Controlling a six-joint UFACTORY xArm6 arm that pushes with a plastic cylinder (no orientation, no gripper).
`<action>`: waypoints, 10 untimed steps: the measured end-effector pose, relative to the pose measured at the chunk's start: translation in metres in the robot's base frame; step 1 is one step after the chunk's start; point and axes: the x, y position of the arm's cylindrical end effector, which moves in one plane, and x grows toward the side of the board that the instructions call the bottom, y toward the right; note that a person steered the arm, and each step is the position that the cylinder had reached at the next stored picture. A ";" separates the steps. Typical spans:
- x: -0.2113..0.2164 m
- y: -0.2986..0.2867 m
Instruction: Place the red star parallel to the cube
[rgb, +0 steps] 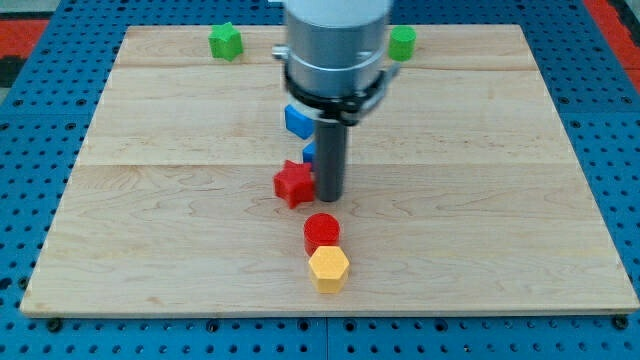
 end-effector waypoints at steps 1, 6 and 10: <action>-0.001 -0.075; -0.040 -0.134; -0.072 -0.142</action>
